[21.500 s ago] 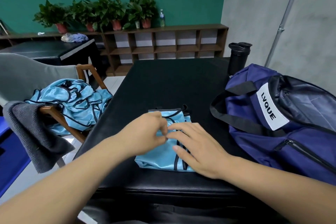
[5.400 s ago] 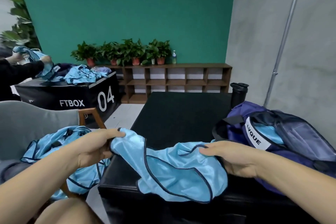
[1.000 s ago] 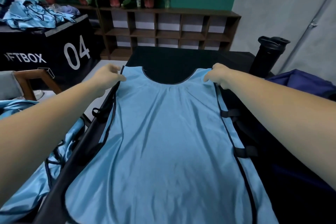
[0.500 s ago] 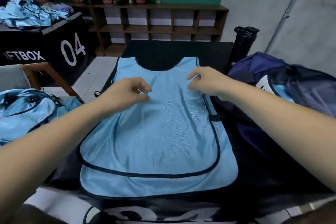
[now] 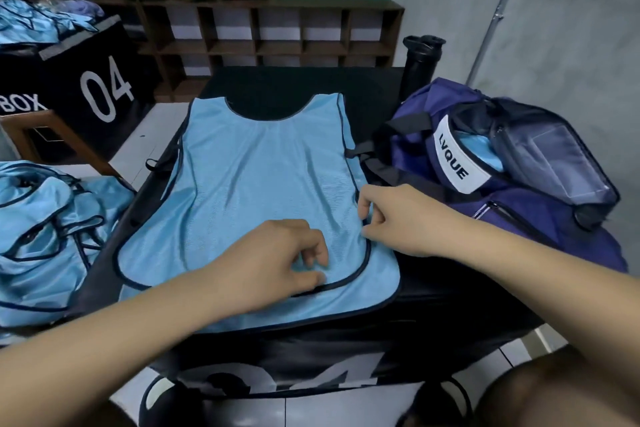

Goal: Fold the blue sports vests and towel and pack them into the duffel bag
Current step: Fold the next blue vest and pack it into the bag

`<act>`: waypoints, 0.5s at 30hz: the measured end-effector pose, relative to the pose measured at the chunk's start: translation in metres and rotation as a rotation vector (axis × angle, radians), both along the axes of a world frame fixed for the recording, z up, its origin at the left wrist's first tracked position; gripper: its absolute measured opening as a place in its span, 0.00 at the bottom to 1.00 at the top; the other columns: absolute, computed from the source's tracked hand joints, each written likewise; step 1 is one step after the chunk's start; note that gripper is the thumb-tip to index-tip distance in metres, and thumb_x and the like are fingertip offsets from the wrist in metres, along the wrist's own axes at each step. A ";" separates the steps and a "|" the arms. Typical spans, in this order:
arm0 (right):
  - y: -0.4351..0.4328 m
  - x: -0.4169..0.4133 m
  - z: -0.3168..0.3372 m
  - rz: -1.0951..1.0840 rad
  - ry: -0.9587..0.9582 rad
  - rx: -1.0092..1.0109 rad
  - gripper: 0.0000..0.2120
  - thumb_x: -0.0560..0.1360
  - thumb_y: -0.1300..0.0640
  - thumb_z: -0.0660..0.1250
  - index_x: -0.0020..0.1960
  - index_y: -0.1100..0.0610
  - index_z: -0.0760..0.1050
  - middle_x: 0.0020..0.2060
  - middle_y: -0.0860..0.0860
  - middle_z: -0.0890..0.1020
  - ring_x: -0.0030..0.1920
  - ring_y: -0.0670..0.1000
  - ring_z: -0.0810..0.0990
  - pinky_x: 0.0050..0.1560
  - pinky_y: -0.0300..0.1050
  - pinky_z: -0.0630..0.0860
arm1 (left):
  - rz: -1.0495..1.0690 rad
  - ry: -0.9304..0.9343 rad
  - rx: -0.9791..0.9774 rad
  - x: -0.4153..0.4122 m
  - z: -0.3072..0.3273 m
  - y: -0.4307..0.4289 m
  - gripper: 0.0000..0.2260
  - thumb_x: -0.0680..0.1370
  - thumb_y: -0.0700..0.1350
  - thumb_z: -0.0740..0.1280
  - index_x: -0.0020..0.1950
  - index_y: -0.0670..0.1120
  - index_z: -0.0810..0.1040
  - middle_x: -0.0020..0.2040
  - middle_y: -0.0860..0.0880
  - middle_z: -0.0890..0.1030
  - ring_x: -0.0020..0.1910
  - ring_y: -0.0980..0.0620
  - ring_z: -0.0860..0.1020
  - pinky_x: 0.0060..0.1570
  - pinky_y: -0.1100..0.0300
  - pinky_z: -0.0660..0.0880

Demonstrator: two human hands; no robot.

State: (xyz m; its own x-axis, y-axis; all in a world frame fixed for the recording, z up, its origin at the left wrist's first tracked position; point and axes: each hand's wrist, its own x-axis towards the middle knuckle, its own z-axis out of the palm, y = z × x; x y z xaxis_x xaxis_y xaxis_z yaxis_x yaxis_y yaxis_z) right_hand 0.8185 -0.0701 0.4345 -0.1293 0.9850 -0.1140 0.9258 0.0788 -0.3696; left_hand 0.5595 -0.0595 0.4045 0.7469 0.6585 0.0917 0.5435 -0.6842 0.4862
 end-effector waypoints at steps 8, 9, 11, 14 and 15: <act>-0.020 0.019 -0.009 0.041 -0.121 -0.144 0.07 0.76 0.53 0.73 0.48 0.49 0.75 0.39 0.45 0.82 0.40 0.43 0.78 0.37 0.37 0.70 | -0.045 0.080 0.175 0.029 -0.029 -0.011 0.10 0.79 0.60 0.67 0.58 0.58 0.75 0.52 0.58 0.74 0.51 0.55 0.78 0.48 0.52 0.78; -0.021 0.020 -0.009 0.039 -0.118 -0.155 0.08 0.76 0.53 0.73 0.48 0.49 0.74 0.39 0.45 0.82 0.40 0.43 0.78 0.37 0.37 0.70 | -0.044 0.089 0.193 0.031 -0.030 -0.010 0.09 0.79 0.59 0.66 0.56 0.57 0.75 0.51 0.58 0.74 0.50 0.54 0.78 0.47 0.51 0.79; -0.023 0.023 -0.010 0.027 -0.116 -0.176 0.08 0.76 0.54 0.73 0.48 0.48 0.74 0.38 0.46 0.83 0.38 0.43 0.77 0.36 0.38 0.70 | -0.040 0.110 0.234 0.035 -0.031 -0.009 0.08 0.79 0.58 0.65 0.53 0.56 0.75 0.49 0.57 0.75 0.47 0.52 0.79 0.45 0.52 0.78; -0.025 0.027 -0.007 0.004 -0.133 -0.230 0.04 0.76 0.54 0.71 0.46 0.52 0.76 0.34 0.47 0.85 0.30 0.42 0.77 0.33 0.40 0.72 | -0.032 0.127 0.285 0.040 -0.031 -0.010 0.10 0.77 0.58 0.61 0.50 0.55 0.76 0.47 0.56 0.76 0.44 0.50 0.80 0.40 0.53 0.78; -0.027 0.028 -0.005 -0.002 -0.130 -0.245 0.04 0.76 0.54 0.71 0.46 0.53 0.77 0.32 0.47 0.86 0.28 0.42 0.77 0.33 0.40 0.73 | -0.030 0.127 0.296 0.042 -0.030 -0.010 0.10 0.76 0.58 0.60 0.49 0.55 0.76 0.46 0.55 0.76 0.43 0.50 0.80 0.39 0.53 0.77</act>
